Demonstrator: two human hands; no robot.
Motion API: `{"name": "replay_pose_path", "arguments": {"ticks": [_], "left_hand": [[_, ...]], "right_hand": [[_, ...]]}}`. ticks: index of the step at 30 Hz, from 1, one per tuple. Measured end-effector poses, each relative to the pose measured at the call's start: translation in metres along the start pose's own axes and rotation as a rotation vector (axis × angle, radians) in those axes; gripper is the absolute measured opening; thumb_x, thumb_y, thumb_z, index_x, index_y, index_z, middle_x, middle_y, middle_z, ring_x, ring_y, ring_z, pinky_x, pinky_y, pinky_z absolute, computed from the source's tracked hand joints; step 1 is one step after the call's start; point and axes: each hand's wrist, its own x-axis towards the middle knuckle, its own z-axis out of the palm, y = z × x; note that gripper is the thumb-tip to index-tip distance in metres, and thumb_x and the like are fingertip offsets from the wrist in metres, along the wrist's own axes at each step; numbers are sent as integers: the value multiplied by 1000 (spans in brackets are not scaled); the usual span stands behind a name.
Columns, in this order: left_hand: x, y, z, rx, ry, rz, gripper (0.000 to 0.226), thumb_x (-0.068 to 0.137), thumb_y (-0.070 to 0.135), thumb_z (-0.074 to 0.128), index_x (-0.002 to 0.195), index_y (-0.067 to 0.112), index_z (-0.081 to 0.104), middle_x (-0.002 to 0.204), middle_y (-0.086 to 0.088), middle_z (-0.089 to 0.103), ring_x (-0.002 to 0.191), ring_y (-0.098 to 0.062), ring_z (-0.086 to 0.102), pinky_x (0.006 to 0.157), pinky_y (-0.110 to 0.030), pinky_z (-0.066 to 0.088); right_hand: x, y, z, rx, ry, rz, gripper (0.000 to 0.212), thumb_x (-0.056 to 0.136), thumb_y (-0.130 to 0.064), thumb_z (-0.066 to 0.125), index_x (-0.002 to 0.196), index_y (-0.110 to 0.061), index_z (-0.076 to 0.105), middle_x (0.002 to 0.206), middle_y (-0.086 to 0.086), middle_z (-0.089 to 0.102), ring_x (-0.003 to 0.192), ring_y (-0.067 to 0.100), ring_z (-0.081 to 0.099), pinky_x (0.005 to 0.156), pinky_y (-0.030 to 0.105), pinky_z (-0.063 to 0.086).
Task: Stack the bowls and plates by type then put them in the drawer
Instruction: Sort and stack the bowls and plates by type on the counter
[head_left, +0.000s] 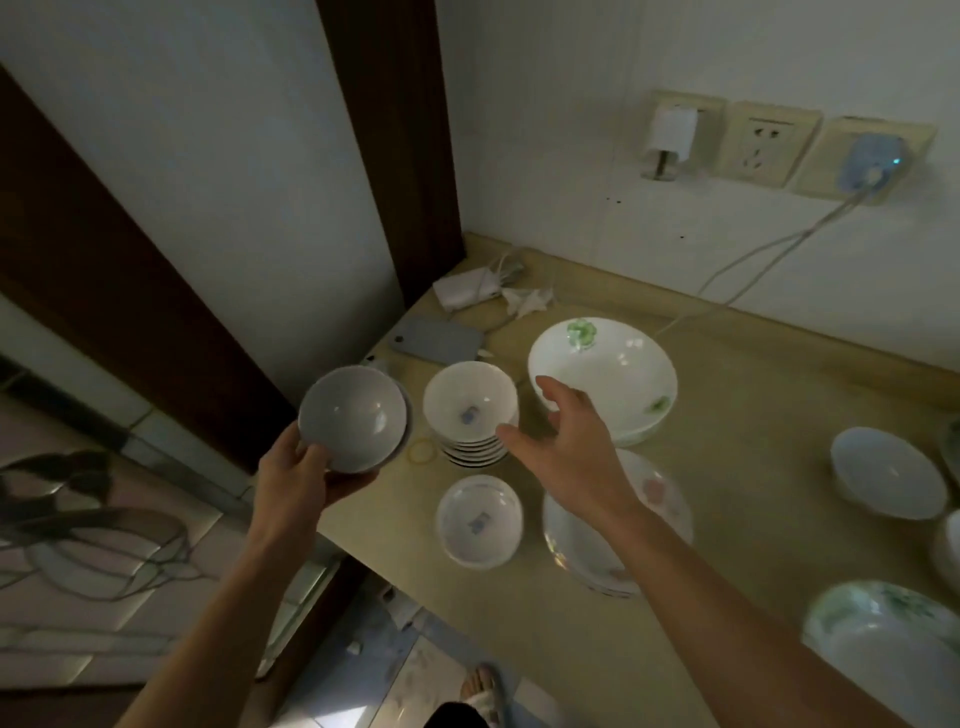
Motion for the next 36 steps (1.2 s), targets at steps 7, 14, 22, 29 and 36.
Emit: {"name": "replay_pose_path", "arguments": {"ticks": [7,14,22,29,36], "left_hand": [[25,-28,-19,126,-49,-227,50,103,4,46,150,16,37,133,-14,46,101,-42,69,66,-41,64],[31,-38,-16,118,-82,-303,42,104,7,47,146,15,42,124,-9,49,99,-43,69,67,-42,63],[36,-43,-16,123,-109,-312,41,104,9,48,145,16,45,117,-5,53,88,-37,73,61,-39,63],[41,-43,-17,175,-163,-319,44,103,10,49,146,17,43,112,-5,55,84,-36,75,66,-42,64],[47,-43,-20,235,-203,-313,45,103,11,47,148,17,42,127,-21,58,85,-40,75,72,-48,63]], "right_hand": [[29,-13,53,-433,-44,-158,117,65,-64,83,155,-32,15,156,4,20,140,32,24,109,50,37],[55,-18,67,-754,-188,-209,135,62,-73,78,159,-30,-6,165,9,5,149,38,11,118,54,22],[69,-18,72,-721,-207,-171,129,65,-67,78,158,-29,-2,161,8,16,144,38,22,114,54,31],[74,-13,73,-599,-209,-65,126,64,-61,82,158,-34,4,158,8,20,143,37,24,114,56,33],[72,-12,69,-416,-161,-14,114,65,-51,85,154,-35,16,149,7,30,136,34,35,110,52,40]]}}
